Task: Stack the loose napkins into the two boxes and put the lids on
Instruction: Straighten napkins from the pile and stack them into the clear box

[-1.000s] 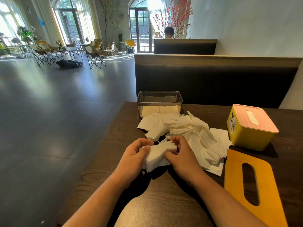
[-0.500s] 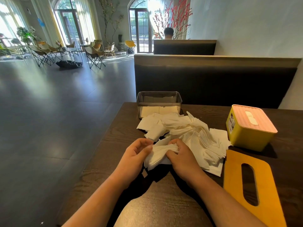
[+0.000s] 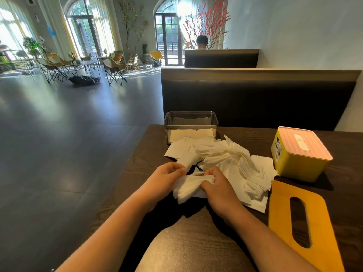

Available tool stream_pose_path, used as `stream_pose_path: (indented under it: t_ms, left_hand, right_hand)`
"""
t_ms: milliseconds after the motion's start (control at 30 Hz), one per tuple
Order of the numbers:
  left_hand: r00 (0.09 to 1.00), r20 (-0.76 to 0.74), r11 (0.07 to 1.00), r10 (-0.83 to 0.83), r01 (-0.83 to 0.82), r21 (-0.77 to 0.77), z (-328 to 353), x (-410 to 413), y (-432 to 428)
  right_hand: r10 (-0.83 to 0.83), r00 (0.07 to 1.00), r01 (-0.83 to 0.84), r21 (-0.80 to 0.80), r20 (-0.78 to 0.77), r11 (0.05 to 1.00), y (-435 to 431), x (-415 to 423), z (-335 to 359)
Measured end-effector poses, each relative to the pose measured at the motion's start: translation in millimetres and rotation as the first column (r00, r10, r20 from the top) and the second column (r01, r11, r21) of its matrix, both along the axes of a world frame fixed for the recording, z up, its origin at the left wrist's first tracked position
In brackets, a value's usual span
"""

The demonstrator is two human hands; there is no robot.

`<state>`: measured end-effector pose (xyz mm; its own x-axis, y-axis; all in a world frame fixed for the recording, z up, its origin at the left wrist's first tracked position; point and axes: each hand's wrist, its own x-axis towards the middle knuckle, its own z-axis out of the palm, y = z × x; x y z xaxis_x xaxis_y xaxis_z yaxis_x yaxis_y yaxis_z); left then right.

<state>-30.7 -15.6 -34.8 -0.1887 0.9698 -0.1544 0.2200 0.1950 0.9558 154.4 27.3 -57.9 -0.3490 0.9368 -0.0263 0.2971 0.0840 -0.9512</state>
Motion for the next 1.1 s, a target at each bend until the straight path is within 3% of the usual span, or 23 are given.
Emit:
stream_pose_path:
  t_ms: [133, 367, 567, 800, 900, 1100]
  left_hand:
    - [0.991, -0.059, 0.986, -0.122, 0.114, -0.125, 10, 6, 15]
    - [0.984, -0.108, 0.967, -0.143, 0.116, -0.226, 14, 10, 27]
    - [0.964, -0.252, 0.987, -0.082, 0.044, -0.153, 12, 5, 28]
    - [0.874, -0.449, 0.979, -0.188, 0.131, -0.155, 26, -8, 24]
    - [0.859, -0.423, 0.955, -0.289, 0.229, -0.188, 28, -6, 17]
    - [0.908, -0.301, 0.956, -0.29, 0.259, -0.138, 24, 1, 12]
  right_hand:
    - [0.007, 1.0, -0.007, -0.001, -0.017, 1.0, -1, 0, -1]
    - [0.011, 1.0, -0.01, 0.027, -0.017, 1.0, 1, 3, -3]
    - [0.016, 0.999, -0.014, 0.04, -0.032, 0.999, 1, 3, -6]
    - [-0.016, 0.995, 0.019, 0.024, -0.097, 1.0, 1, 3, -6]
    - [-0.026, 0.993, 0.027, 0.006, -0.111, 1.0, 1, 4, -4]
    - [0.005, 0.997, -0.005, -0.001, -0.081, 1.0, 0, 5, -1]
